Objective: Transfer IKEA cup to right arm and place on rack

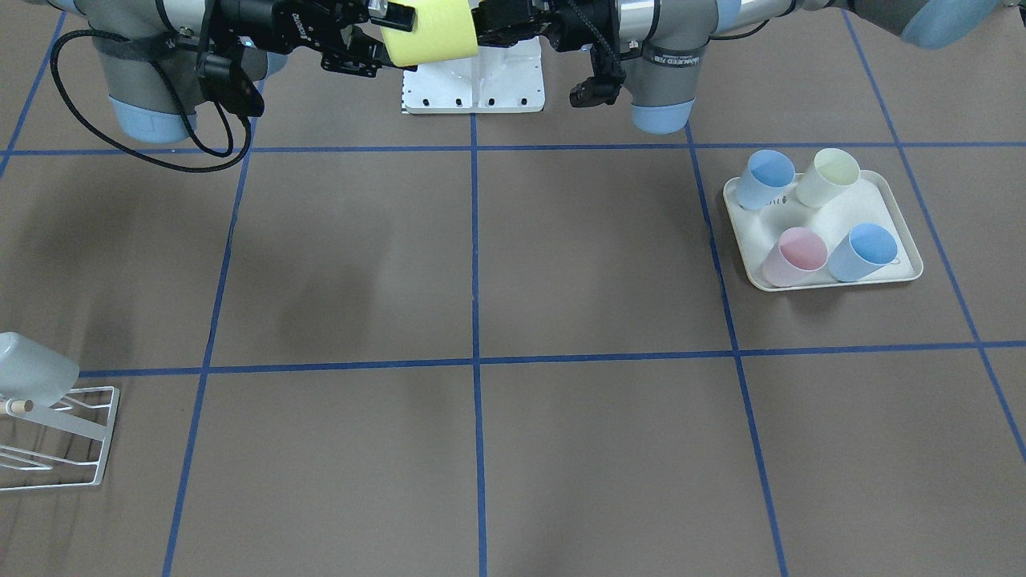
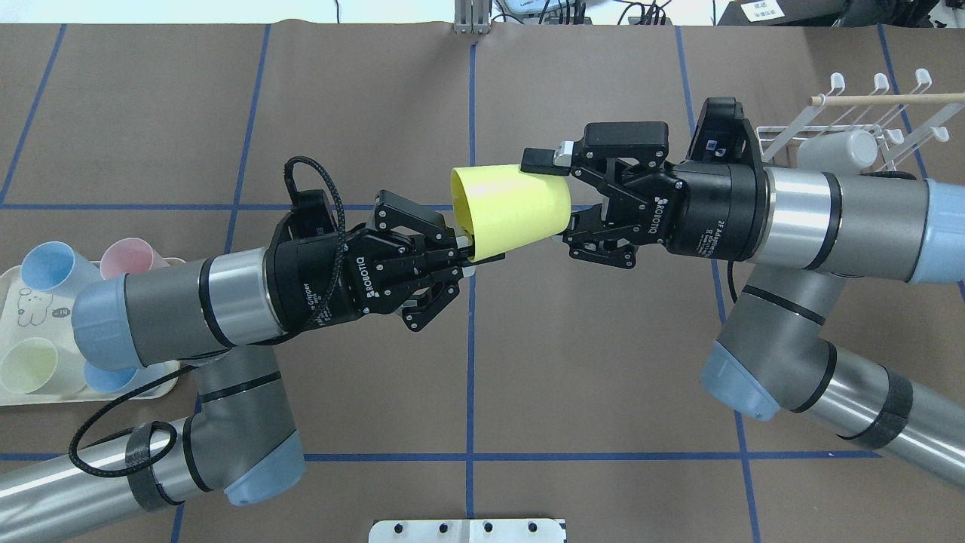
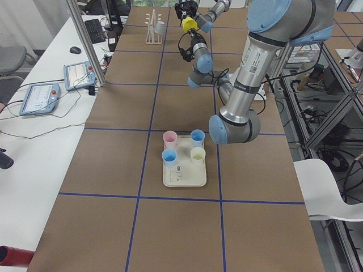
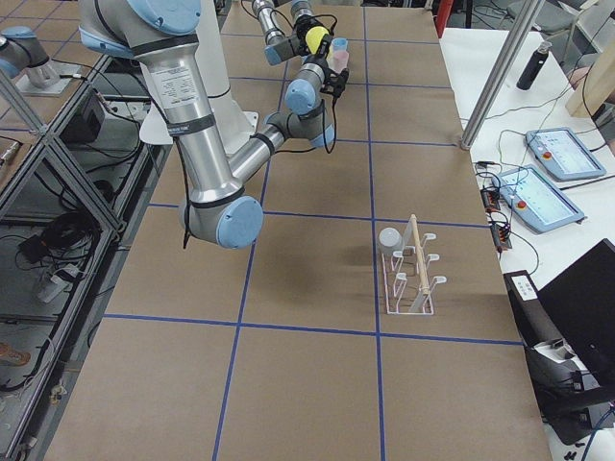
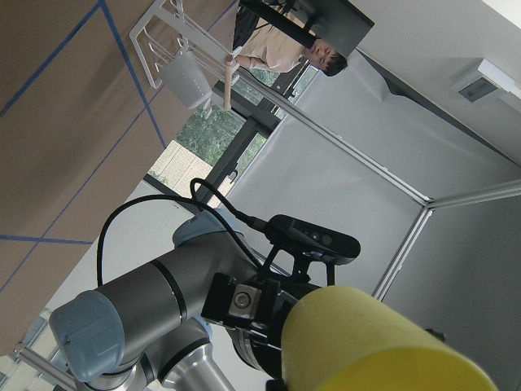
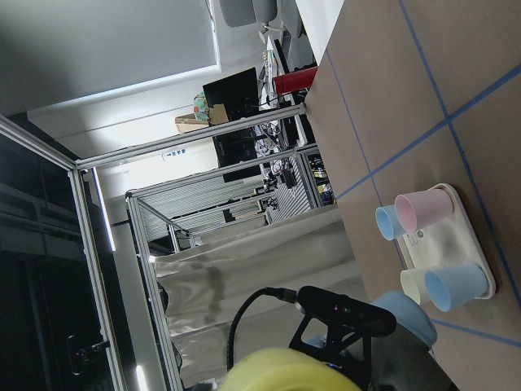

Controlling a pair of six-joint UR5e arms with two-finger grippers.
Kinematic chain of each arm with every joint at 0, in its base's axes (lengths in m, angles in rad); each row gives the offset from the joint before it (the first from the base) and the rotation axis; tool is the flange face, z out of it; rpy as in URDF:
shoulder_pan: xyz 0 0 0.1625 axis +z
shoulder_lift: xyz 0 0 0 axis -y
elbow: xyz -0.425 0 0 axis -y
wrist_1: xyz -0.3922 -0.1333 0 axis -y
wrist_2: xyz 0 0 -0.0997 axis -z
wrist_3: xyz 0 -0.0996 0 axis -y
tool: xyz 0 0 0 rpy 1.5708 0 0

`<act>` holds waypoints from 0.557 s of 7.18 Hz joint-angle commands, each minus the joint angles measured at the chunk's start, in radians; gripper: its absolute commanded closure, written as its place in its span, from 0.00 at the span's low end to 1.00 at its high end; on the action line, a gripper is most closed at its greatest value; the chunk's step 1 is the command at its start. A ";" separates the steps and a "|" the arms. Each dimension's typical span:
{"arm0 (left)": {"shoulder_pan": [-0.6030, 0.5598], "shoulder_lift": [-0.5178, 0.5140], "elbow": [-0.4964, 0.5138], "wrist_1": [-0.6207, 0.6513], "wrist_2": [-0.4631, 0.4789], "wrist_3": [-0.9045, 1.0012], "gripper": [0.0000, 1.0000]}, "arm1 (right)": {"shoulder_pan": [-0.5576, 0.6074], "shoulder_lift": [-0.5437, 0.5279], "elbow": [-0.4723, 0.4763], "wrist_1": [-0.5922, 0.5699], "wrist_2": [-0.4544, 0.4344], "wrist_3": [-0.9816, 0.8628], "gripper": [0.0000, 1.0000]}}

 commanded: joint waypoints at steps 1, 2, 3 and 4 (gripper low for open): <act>0.003 0.001 0.001 0.000 0.052 0.004 0.01 | -0.001 -0.002 0.002 0.016 -0.001 -0.003 0.98; 0.000 0.005 -0.004 0.002 0.054 0.008 0.01 | 0.001 -0.008 0.002 0.030 -0.015 -0.004 1.00; -0.012 0.015 -0.011 0.006 0.054 0.014 0.01 | 0.012 -0.017 0.001 0.037 -0.061 -0.027 1.00; -0.033 0.018 -0.005 0.015 0.051 0.039 0.01 | 0.019 -0.073 -0.002 0.034 -0.089 -0.141 1.00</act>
